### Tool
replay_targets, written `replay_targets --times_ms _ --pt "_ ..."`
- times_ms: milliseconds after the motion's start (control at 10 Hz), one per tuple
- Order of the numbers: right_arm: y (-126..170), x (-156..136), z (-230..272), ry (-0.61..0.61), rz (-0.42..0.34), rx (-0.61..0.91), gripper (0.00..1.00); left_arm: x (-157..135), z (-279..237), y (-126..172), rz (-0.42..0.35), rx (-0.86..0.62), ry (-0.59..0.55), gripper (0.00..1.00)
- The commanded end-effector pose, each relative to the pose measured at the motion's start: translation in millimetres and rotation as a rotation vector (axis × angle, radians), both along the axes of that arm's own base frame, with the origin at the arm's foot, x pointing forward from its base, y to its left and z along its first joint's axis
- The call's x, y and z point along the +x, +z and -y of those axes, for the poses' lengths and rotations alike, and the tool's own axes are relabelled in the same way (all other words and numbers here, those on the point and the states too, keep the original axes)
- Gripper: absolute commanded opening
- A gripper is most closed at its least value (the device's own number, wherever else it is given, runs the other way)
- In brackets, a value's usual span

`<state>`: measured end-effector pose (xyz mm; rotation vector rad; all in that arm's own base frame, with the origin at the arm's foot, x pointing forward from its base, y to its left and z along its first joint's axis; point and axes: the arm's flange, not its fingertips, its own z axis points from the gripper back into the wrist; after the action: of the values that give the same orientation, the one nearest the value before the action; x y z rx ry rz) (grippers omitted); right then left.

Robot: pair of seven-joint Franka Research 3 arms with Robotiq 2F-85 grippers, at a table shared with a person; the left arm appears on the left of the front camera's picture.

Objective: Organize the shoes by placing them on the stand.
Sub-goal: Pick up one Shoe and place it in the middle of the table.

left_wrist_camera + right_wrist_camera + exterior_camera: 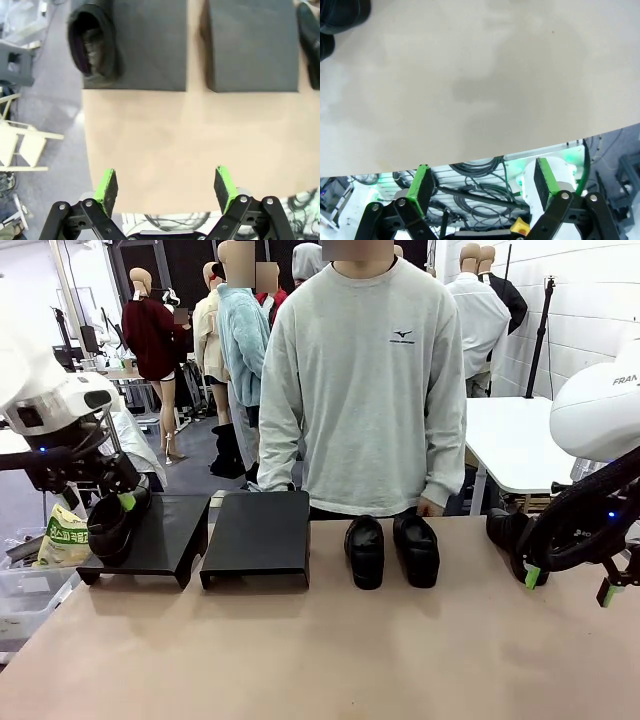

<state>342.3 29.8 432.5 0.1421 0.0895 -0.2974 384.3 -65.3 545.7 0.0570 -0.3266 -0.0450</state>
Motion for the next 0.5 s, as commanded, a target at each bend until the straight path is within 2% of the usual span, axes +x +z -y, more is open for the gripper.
replay_targets --times_ms 0,100,200,400 --pt "0 0 0 -0.003 -0.002 -0.004 1.0 -8 8 9 0.0 -0.042 -0.02 1.0" --pt "0 0 0 -0.003 -0.002 -0.004 1.0 0 0 0 0.0 0.0 0.0 1.0" --pt "0 0 0 -0.003 -0.002 -0.004 1.0 -12 6 -5 -0.045 0.003 -0.077 1.0" --pt "0 0 0 -0.003 -0.002 -0.004 1.0 -64 34 5 -0.061 0.018 -0.215 1.0"
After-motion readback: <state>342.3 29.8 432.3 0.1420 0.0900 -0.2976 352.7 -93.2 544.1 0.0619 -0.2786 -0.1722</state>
